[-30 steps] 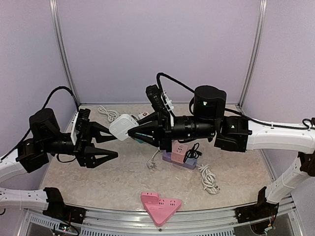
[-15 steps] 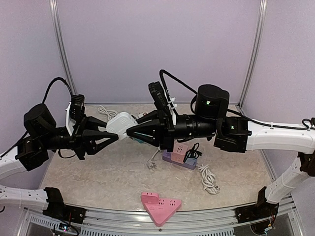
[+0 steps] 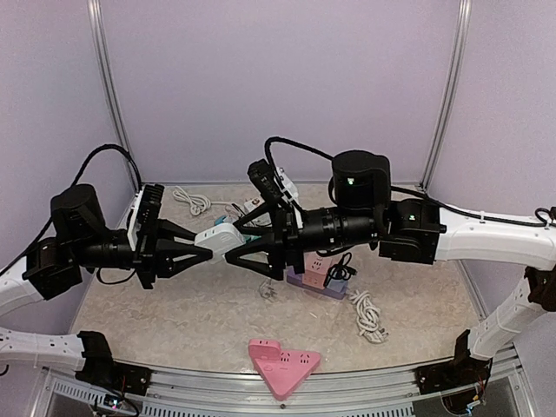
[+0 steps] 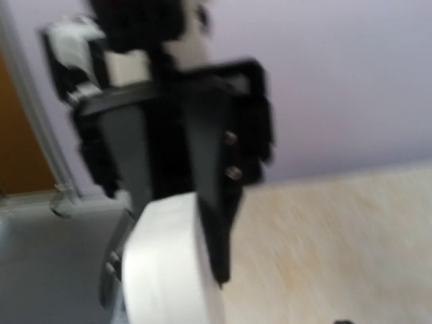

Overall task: Insert the plug
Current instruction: Adjust the plug.

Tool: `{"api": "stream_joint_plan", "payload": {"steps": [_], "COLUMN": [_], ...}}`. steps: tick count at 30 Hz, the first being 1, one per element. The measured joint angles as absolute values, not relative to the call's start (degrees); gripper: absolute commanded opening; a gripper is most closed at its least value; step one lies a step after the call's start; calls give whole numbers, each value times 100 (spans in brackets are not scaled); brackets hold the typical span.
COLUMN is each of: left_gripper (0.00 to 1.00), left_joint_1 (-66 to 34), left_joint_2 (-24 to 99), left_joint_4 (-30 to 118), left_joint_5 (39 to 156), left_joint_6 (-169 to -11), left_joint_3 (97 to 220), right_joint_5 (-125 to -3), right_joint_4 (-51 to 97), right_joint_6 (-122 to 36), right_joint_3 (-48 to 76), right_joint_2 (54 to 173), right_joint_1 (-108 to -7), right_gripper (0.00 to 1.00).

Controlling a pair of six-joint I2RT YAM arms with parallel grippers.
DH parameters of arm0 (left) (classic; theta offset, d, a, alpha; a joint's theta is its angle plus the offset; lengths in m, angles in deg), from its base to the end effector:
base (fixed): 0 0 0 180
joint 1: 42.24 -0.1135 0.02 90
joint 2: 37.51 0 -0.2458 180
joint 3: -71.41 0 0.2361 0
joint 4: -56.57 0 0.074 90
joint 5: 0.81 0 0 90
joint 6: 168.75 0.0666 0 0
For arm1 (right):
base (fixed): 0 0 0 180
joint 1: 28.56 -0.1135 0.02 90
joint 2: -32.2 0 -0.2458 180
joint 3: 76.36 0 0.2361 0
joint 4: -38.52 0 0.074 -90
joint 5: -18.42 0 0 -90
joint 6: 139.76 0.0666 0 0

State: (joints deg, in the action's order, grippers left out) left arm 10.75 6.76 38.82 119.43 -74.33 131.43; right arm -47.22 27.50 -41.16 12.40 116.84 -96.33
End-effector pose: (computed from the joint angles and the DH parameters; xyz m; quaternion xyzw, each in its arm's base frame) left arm 0.0952 -0.1820 0.3446 0.4925 0.5221 -0.4468 0.5341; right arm 0.1131 0.3494 0.3590 -0.4829 0.5671 0.5249 0.4120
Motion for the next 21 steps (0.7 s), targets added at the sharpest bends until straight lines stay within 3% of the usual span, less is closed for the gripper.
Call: {"api": "stream_joint_plan", "payload": {"steps": [11, 21], "left_gripper": [0, 0], "left_joint_1": [1628, 1836], "left_joint_2": [1133, 1592], "left_joint_4": [2558, 2422], "left_joint_5": [11123, 10887], "left_joint_6": [-6145, -5916], "left_joint_3": [13147, 13150], "right_joint_5": [-5515, -5485], "right_joint_4": [696, 416], "right_joint_6": [-4499, -4798], "right_joint_3": [1444, 1551], "right_joint_2": [11721, 12049], "right_joint_1": [-9775, -9869], "right_gripper": [56, 42]}}
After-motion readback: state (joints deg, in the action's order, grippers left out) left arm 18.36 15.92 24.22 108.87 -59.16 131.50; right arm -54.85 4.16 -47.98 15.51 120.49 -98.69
